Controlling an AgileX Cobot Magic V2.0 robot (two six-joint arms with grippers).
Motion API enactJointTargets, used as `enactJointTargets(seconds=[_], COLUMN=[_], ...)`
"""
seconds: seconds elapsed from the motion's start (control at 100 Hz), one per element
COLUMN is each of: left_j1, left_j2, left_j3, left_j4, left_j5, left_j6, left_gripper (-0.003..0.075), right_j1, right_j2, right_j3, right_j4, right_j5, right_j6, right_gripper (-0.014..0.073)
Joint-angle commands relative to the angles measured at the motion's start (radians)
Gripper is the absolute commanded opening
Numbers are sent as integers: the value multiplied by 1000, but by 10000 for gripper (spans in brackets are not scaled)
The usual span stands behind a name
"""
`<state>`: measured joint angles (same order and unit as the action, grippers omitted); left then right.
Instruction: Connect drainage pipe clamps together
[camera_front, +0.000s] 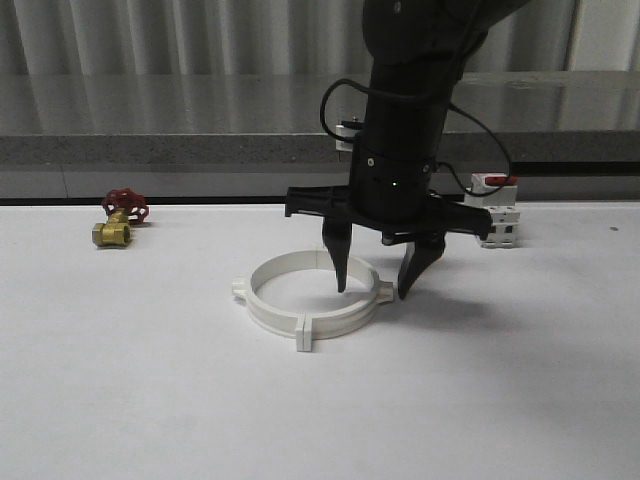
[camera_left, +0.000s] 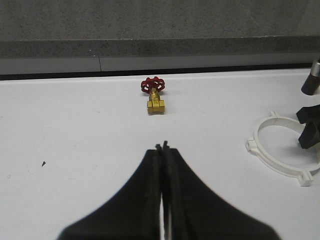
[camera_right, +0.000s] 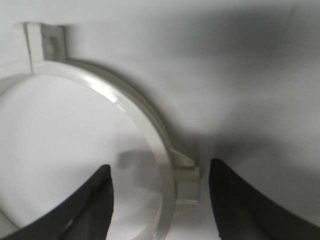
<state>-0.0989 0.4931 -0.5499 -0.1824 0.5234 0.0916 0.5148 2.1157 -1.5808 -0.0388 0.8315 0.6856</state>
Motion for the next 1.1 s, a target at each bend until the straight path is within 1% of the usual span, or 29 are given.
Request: enactJointTargets(seconds=[0.0,0.08,0.18,0.35,0.42,0.47,0.56,0.7,0.81,0.99,1.04,1.09], left_j1=[2,2,2,2,2,2,2,2,2,2,2,2], left_j2=[5,5,5,5,5,5,5,5,5,5,5,5], left_j3=[-27,-27,-27,-27,-27,-27,-27,-27,-27,-27,-27,-27], left_j4=[-8,-8,-8,-8,-8,-8,-8,-8,-8,-8,-8,-8], left_j5=[-79,-79,-79,-79,-79,-79,-79,-79,-79,-79,-79,-79], left_j6=[2,2,2,2,2,2,2,2,2,2,2,2], left_gripper=[-20,-20,-20,-20,-20,-20,-20,-20,-20,-20,-20,-20], right_j1=[0,-1,-5,-20,-21,-21,-23,-54,-108,-229,-253,-270], right_j2=[-92,-138,-203,-317,-376,-419,-506,-673,-812,-1050,-1118,-1194], right_j3=[-56,-55,-55,-47,-8,25,108,288,426,625,680,723], right_j4=[-56,-108,-211,-356,-427,-454,-465,-465,-463,-463,-463,-463], right_j5=[20,24,45,152,185,191,175,103,62,57,64,73], right_j6=[-38,-42,-35,-31,-21,-11,5,16,16,16,13,13], right_gripper=[440,440,440,440,440,440,440,440,440,440,433,399])
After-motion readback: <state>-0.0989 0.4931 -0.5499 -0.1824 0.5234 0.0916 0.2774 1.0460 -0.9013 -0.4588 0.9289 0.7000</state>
